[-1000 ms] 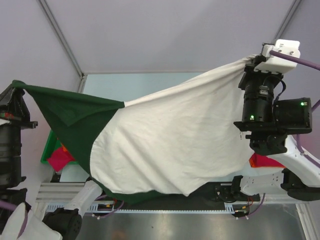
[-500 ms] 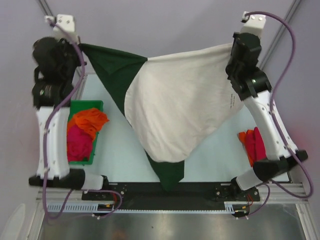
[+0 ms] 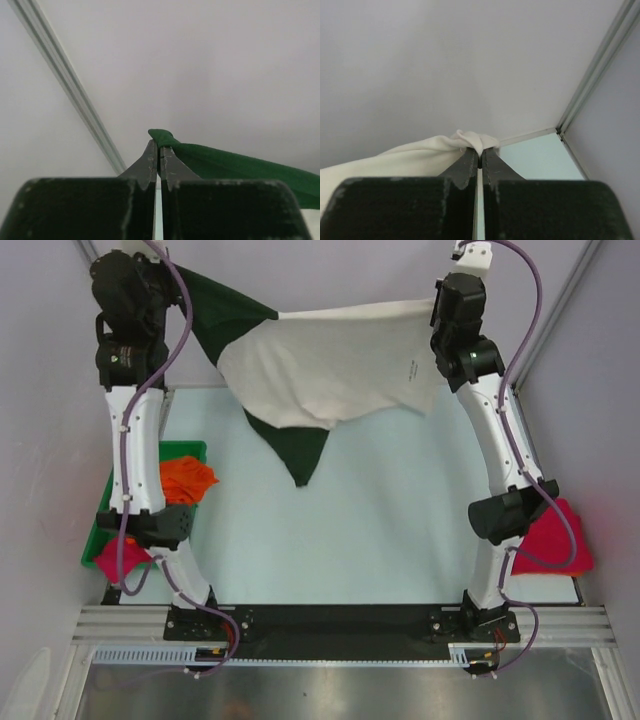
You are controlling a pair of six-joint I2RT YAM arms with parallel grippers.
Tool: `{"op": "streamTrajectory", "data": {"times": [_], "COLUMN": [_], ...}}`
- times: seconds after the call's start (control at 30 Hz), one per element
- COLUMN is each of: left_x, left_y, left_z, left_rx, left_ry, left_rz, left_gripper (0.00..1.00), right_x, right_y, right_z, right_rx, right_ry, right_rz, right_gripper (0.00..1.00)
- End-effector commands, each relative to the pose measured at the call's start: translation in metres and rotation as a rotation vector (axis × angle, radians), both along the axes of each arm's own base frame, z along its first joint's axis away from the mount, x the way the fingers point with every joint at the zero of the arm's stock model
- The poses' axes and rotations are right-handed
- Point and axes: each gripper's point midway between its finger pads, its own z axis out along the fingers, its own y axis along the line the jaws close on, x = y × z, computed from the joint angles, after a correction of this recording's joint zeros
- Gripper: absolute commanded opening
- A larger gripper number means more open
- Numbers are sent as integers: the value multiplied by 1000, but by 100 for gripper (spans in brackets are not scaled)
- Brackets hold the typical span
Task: Fold and stack the t-shirts
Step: Flatten out the tshirt
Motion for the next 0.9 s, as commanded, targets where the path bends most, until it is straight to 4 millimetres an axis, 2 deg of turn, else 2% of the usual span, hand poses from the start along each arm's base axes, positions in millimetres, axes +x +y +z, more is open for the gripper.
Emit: {"op": "streamTrajectory", "data": {"times": [0.0, 0.07, 0.13, 0.17, 0.2, 0.23, 0.3, 0.33, 0.37, 0.4, 0.43, 0.47, 0.5, 0.53, 0.57, 0.6, 0.63, 0.67, 0.73, 0.77, 0.8, 0.83, 0.87], "left_x": [-108, -120, -128, -131, -149, -138, -139, -132, -129, -126, -122, -120, -116, -133, -145, -151, -162, -185, -209, -222, -237, -245, -254], "left_y": [20, 21, 23, 24, 26, 29, 24, 24, 22, 21, 20, 20, 21, 21, 30, 28, 30, 28, 25, 25, 23, 22, 20], "left_z": [131, 137, 137, 136, 143, 124, 112, 78, 61, 48, 8, -11, -46, -46, -51, -63, -59, -50, -30, -25, -4, 3, 6], "left_rx": [-9, -24, -36, -51, -63, -68, -61, -55, -46, -39, -40, -42, -46, -52, -64, -62, -58, -51, -37, -35, -34, -39, -43], "left_ry": [-388, -406, -400, -396, -416, -364, -342, -267, -236, -226, -149, -112, -36, -44, -36, -12, -25, -49, -89, -87, -131, -142, -134], "left_rz": [55, 51, 47, 46, 45, 49, 23, 21, 13, 6, 5, 4, 12, 10, 32, 15, 18, 11, -1, -2, -6, -14, -21], "left_gripper": [0, 0, 0, 0, 0, 0, 0, 0, 0, 0, 0, 0, 0, 0, 0, 0, 0, 0, 0, 0, 0, 0, 0], "right_x": [-76, -92, -97, -107, -107, -113, -128, -122, -120, -127, -119, -122, -134, -139, -146, -154, -175, -182, -207, -216, -224, -236, -243], "right_y": [-3, -2, 1, -1, 13, 12, 8, 10, 7, 0, -6, -10, -18, -19, -22, -24, -30, -32, -41, -36, -40, -42, -37], "right_z": [122, 132, 123, 128, 115, 112, 112, 86, 72, 66, 31, 20, 19, -5, -9, -11, 0, -5, 9, 16, 20, 29, 37], "right_rx": [21, 10, 0, -19, -45, -57, -63, -85, -88, -62, -86, -86, -67, -86, -83, -82, -69, -82, -93, -95, -97, -111, -106], "right_ry": [-282, -303, -272, -275, -248, -242, -254, -201, -173, -166, -94, -73, -78, -32, -32, -37, -68, -58, -81, -93, -97, -112, -129], "right_rz": [3, -10, -21, -29, -13, -32, -28, -24, -31, -35, -47, -52, -62, -68, -69, -71, -77, -82, -99, -80, -100, -99, -79], "right_gripper": [0, 0, 0, 0, 0, 0, 0, 0, 0, 0, 0, 0, 0, 0, 0, 0, 0, 0, 0, 0, 0, 0, 0]}}
